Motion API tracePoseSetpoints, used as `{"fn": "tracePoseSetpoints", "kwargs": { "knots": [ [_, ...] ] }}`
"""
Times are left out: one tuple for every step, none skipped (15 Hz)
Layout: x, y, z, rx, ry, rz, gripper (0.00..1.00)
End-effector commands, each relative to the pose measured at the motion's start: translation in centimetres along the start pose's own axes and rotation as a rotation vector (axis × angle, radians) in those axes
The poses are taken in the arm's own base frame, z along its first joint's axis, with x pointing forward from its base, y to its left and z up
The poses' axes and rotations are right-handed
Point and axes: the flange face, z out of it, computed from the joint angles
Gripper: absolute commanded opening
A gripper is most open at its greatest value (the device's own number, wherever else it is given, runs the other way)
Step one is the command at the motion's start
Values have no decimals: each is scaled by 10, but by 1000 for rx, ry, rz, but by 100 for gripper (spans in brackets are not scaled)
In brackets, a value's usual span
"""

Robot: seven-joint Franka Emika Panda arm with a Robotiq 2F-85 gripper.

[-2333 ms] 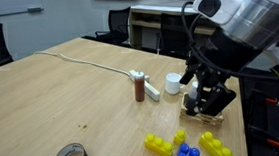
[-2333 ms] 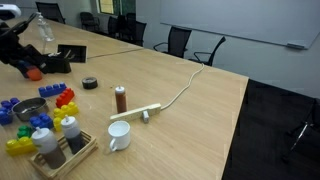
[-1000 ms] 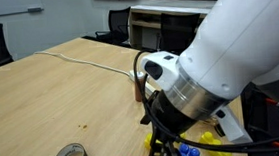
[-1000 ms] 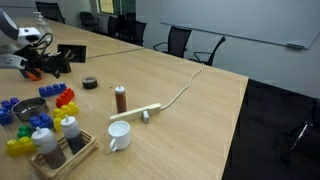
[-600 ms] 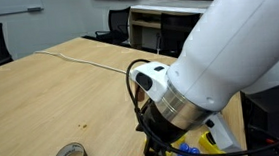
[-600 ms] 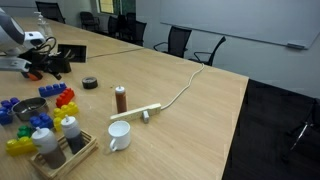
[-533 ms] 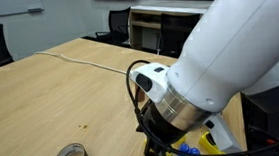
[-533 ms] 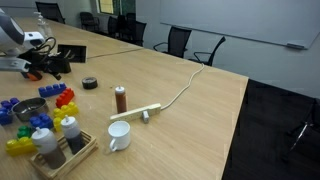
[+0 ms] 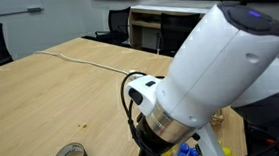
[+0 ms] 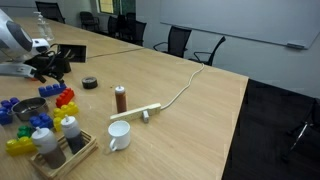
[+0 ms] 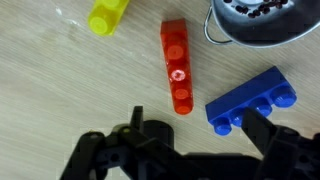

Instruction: Align the blue and orange legos together then put the purple legos on top of the blue and orange legos

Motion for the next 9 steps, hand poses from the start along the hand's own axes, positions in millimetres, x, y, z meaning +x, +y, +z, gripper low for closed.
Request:
{"fn": "tracePoseSetpoints", "kwargs": {
  "knots": [
    [15,-9,31,12,30,-44,100],
    [16,-11,40,11,26,-59,100],
    [18,-12,50,13,19,-71,100],
    [21,-15,57,20,17,-82,100],
    [22,-15,66,28,8,-91,100],
    [23,-14,74,34,-1,-103,100],
    [23,-14,81,37,-8,-110,100],
    [25,-14,87,46,-15,-114,100],
    [26,-12,92,50,-20,-114,100]
  ]
}}
